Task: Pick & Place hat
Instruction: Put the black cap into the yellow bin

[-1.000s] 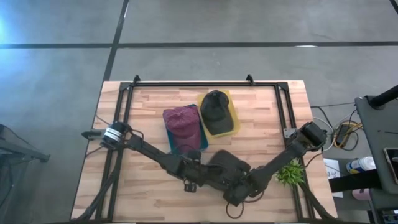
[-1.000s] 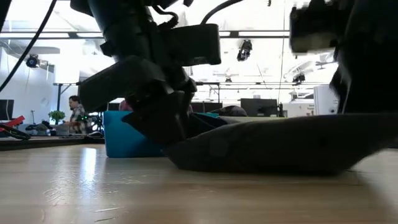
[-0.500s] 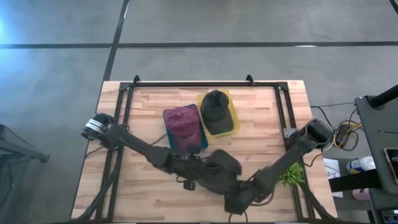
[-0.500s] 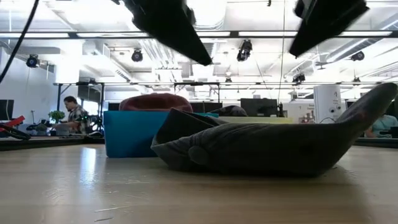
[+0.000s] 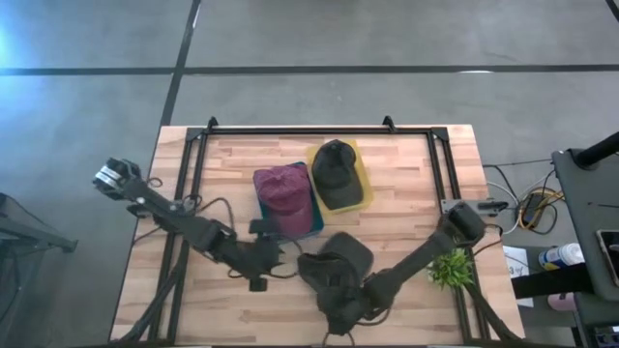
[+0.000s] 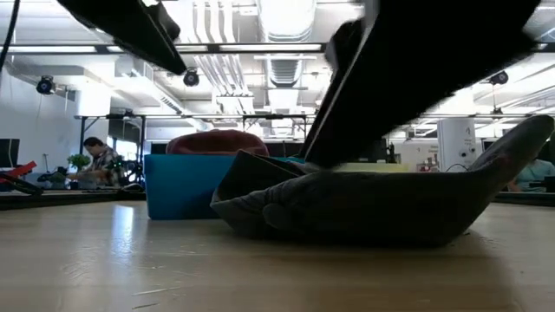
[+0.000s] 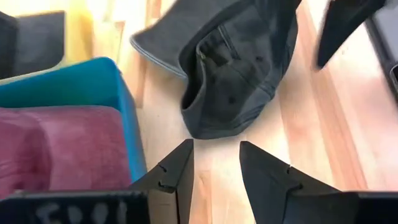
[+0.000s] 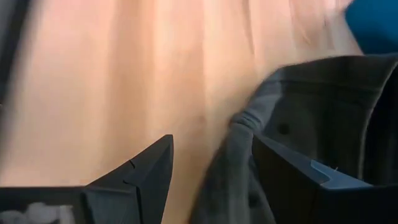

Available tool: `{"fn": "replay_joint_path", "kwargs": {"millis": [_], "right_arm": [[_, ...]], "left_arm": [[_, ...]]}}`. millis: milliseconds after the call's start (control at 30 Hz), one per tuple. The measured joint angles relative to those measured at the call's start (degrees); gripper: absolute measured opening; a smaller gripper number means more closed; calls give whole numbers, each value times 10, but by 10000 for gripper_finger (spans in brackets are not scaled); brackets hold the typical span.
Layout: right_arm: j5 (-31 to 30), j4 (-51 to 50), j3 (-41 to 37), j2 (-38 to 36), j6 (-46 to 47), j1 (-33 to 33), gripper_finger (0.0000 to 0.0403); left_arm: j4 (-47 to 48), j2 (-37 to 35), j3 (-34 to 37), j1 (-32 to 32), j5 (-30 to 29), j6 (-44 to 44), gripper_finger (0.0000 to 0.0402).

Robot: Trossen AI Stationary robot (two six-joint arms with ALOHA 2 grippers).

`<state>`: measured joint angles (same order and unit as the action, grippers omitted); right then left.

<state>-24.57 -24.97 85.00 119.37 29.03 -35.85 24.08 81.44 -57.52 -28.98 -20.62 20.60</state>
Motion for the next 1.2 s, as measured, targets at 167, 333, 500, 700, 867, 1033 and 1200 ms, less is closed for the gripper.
{"fn": "replay_joint_path", "kwargs": {"millis": [167,333,500,700,867,1033,1200], "right_arm": [[-18,-67,63,53,10,17,215],[-24,-144,112,95,101,35,215],[21,-151,142,122,205,54,209],[53,-154,171,123,295,66,128],[92,-177,182,66,300,66,23],[149,-186,168,-33,292,83,11],[174,-199,129,-152,292,130,10]], "left_arm": [[-5,-59,43,-26,-38,22,124],[-5,-97,70,-38,-39,26,124],[3,-116,92,-40,-39,26,124],[4,-123,93,-41,-38,18,124],[1,-130,91,-41,-42,-21,124],[0,-141,86,-40,-72,-32,124],[-2,-151,79,-37,-82,-45,124]]}}
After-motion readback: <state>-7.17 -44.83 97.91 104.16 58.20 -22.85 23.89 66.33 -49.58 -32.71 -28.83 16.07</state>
